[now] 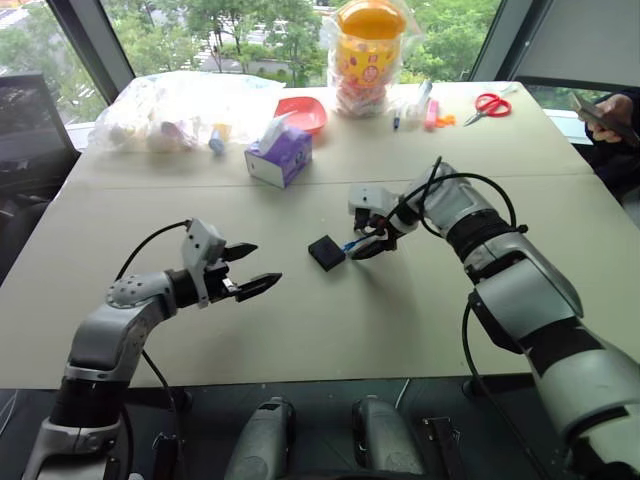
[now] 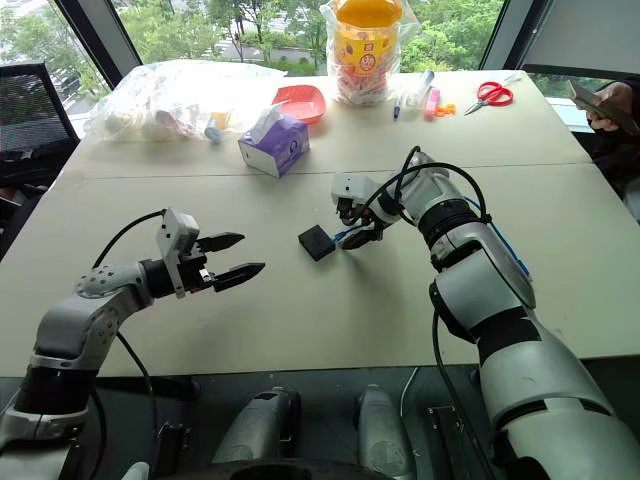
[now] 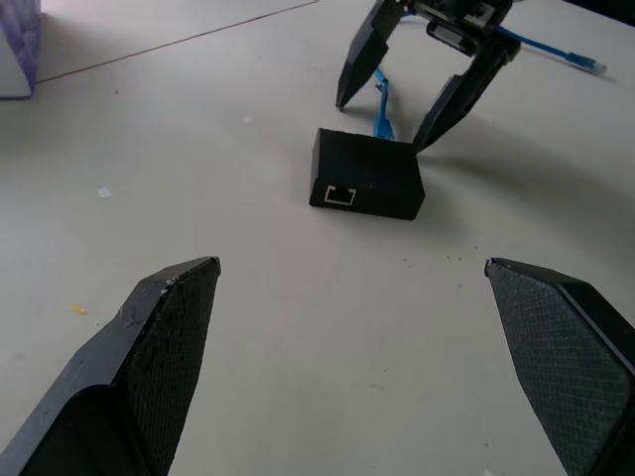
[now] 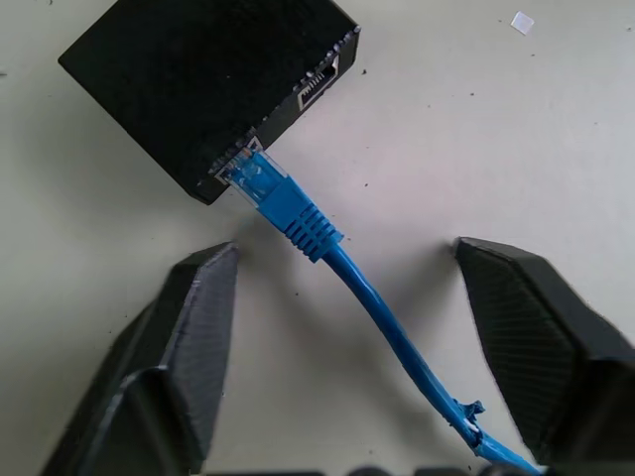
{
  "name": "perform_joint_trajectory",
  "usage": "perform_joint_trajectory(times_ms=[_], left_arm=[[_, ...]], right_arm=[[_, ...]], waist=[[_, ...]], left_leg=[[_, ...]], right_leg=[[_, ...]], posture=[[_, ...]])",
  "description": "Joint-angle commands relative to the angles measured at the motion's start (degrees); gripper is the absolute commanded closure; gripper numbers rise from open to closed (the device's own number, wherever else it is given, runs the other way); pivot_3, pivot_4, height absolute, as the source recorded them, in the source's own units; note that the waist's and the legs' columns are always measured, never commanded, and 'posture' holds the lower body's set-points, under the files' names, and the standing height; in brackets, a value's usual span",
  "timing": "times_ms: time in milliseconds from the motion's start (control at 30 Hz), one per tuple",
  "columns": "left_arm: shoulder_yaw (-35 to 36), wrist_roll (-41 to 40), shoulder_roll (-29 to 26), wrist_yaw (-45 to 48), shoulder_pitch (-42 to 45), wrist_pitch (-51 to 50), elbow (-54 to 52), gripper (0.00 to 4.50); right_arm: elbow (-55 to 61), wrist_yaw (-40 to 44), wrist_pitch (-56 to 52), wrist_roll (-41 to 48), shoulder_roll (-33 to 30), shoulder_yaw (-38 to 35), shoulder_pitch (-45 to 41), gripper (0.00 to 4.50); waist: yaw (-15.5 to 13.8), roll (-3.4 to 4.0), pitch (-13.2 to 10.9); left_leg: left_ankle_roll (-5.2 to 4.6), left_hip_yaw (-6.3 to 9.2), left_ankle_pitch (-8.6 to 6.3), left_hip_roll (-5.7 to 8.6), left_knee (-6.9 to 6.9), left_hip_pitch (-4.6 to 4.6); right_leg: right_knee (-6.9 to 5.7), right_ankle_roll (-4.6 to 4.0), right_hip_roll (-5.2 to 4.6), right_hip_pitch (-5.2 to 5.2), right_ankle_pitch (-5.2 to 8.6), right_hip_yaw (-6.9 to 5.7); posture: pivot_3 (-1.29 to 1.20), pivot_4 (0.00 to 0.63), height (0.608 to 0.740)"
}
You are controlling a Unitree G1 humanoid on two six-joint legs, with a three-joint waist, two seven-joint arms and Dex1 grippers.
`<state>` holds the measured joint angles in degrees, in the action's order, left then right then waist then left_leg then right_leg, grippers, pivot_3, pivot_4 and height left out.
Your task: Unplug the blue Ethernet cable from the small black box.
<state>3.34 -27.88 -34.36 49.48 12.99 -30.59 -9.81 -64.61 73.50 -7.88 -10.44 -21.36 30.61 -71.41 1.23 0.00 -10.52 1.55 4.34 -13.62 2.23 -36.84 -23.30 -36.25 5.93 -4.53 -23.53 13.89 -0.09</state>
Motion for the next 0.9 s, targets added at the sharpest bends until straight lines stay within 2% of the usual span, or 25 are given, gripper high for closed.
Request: perform_joint_trajectory(times_ms=[33, 133, 233, 300, 467, 667, 900], left_arm=[[1.46, 0.36, -0.73, 0.16, 1.28, 1.71, 0.47, 0.00], [1.36, 0.48, -0.49, 0.66, 2.57, 1.96, 3.33, 0.00], [1.28, 0.47, -0.52, 1.42, 3.65, 2.03, 6.14, 0.00], [0.96, 0.24, -0.35, 1.96, 5.21, 1.44, 7.96, 0.00], [0.05, -2.48, 1.50, 3.04, 12.00, -3.81, 11.31, 0.00], [3.16, -9.82, 5.24, 2.06, 22.23, -15.06, 16.27, 0.00], [7.16, -15.87, 5.39, 2.99, 28.63, -23.12, 20.45, 0.00]], right_arm=[[1.72, 2.80, 0.20, -1.09, 1.24, -0.76, 0.64, 2.87], [7.82, 4.94, -1.31, -0.78, 1.14, -1.52, 2.32, 4.47], [17.49, 5.46, -4.39, -0.43, -0.04, -2.43, 5.41, 4.47], [27.16, 2.38, -5.17, -0.64, -1.79, -4.10, 8.95, 4.47], [49.33, -13.83, 0.82, -3.63, -6.28, -10.98, 18.91, 4.47], [65.56, -30.92, 9.59, -9.32, -8.86, -15.80, 29.37, 4.47], [75.09, -32.70, 6.32, -13.43, -8.29, -13.63, 34.78, 4.47]], waist=[[-0.01, 0.00, 0.00], [0.00, 0.00, 0.00], [0.01, 0.00, 0.00], [-0.08, 0.00, 0.00], [-0.83, -0.01, -0.01], [-0.49, -0.07, -0.01], [0.32, -0.07, -0.01]], left_leg=[[0.00, 0.00, 0.00, 0.00, 0.00, 0.00], [0.00, 0.01, 0.00, 0.01, 0.01, 0.00], [0.00, 0.00, 0.00, 0.02, 0.03, -0.01], [0.00, 0.02, 0.00, 0.01, 0.07, -0.03], [0.07, 0.10, 0.04, 0.06, 0.05, -0.19], [0.07, 0.10, 0.05, 0.14, -0.04, -0.19], [0.06, 0.04, 0.05, 0.10, -0.03, -0.10]], right_leg=[[0.00, 0.00, 0.00, 0.00, 0.00, 0.00], [-0.01, 0.01, 0.01, -0.01, 0.00, 0.00], [-0.07, 0.02, 0.01, -0.06, -0.01, 0.00], [-0.08, 0.02, 0.01, -0.11, -0.01, -0.01], [-0.12, 0.04, -0.05, -0.22, -0.02, -0.03], [-0.07, 0.14, -0.04, -0.12, -0.07, -0.04], [-0.16, 0.13, 0.07, -0.14, -0.07, -0.03]], posture=[[0.00, 0.150, 0.740], [0.00, 0.150, 0.740], [0.00, 0.150, 0.740], [0.00, 0.150, 0.740], [0.00, 0.150, 0.740], [0.00, 0.150, 0.740], [0.00, 0.150, 0.740]])
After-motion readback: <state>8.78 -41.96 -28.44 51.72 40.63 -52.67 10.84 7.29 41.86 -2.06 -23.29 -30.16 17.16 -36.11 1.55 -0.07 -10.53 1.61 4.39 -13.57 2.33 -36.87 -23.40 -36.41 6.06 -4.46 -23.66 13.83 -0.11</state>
